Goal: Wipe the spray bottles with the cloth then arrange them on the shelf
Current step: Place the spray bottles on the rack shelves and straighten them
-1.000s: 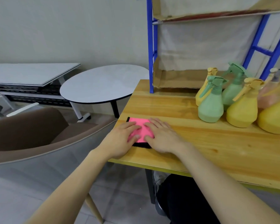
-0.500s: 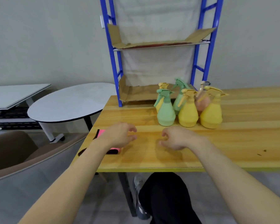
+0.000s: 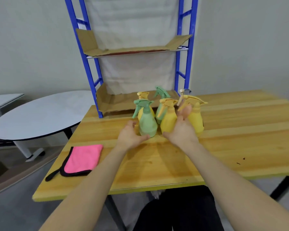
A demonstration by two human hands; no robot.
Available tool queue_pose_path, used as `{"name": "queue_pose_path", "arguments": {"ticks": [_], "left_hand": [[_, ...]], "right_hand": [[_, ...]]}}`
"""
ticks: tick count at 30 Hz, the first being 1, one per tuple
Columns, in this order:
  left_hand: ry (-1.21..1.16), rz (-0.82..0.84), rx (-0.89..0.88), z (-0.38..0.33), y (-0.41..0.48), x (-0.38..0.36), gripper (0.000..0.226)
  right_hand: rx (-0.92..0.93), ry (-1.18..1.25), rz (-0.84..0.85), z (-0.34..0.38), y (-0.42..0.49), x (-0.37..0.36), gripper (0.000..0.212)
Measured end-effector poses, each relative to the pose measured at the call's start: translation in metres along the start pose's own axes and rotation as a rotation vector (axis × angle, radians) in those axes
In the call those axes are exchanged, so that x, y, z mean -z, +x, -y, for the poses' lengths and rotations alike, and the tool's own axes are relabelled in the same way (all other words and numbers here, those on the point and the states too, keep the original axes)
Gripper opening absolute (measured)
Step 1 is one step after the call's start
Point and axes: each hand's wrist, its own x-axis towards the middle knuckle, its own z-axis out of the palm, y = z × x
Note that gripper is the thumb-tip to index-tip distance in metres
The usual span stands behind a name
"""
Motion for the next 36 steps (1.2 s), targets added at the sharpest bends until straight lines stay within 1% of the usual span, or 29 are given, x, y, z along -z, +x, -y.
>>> {"name": "queue_pose_path", "arguments": {"ticks": [3,5,7,9,11,14,16,19,20,23,27,30,33,35,36], "left_hand": [[-0.046,-0.024,-0.018,-0.004,0.016,-0.014,0.125],[-0.054,-0.020,-0.013,-0.006,0.028,-0.021,0.134],[-0.050,-0.009,-0.007,-0.011,0.035,-0.028,0.131],[-0.028,-0.034,-0.024,-0.013,0.038,-0.035,0.117],[-0.031,-0.071,-0.038,-0.012,0.039,-0.038,0.108],[-0.043,-0.096,-0.059,-0.006,0.031,-0.033,0.109],[-0.028,-0.112,-0.057,0.002,0.021,-0.026,0.120],[0.002,-0.113,-0.035,0.015,0.000,-0.014,0.135],[0.007,-0.116,-0.032,0.019,-0.006,-0.010,0.134],[-0.056,-0.163,-0.031,0.031,-0.022,0.004,0.116],[-0.135,-0.210,0.021,0.044,-0.040,0.025,0.105],[-0.197,-0.250,-0.034,0.045,-0.043,0.051,0.100],[-0.260,-0.289,-0.113,0.036,-0.037,0.086,0.095],[-0.288,-0.347,-0.180,0.022,-0.025,0.113,0.091],[-0.288,-0.382,-0.209,0.014,-0.016,0.128,0.089]], "right_hand": [[-0.004,0.021,-0.017,0.002,0.012,-0.005,0.122],[-0.008,0.005,-0.030,0.003,0.021,-0.010,0.130],[-0.028,0.028,-0.021,0.004,0.030,-0.017,0.134],[-0.035,0.080,-0.001,0.004,0.037,-0.025,0.135],[-0.028,0.104,-0.006,0.002,0.040,-0.029,0.132],[-0.038,0.067,-0.013,0.000,0.035,-0.031,0.137],[-0.045,0.039,-0.006,0.001,0.028,-0.033,0.129],[-0.041,0.082,0.010,0.002,0.016,-0.039,0.117],[-0.039,0.087,0.015,0.003,0.011,-0.039,0.116],[-0.044,0.078,0.019,0.010,-0.005,-0.038,0.116],[-0.038,0.111,0.008,0.024,-0.025,-0.026,0.109],[0.004,0.171,-0.014,0.047,-0.032,-0.002,0.112],[0.072,0.196,-0.086,0.075,-0.026,0.031,0.103],[0.090,0.219,-0.127,0.098,-0.014,0.057,0.097],[0.106,0.254,-0.156,0.109,-0.004,0.069,0.097]]}}
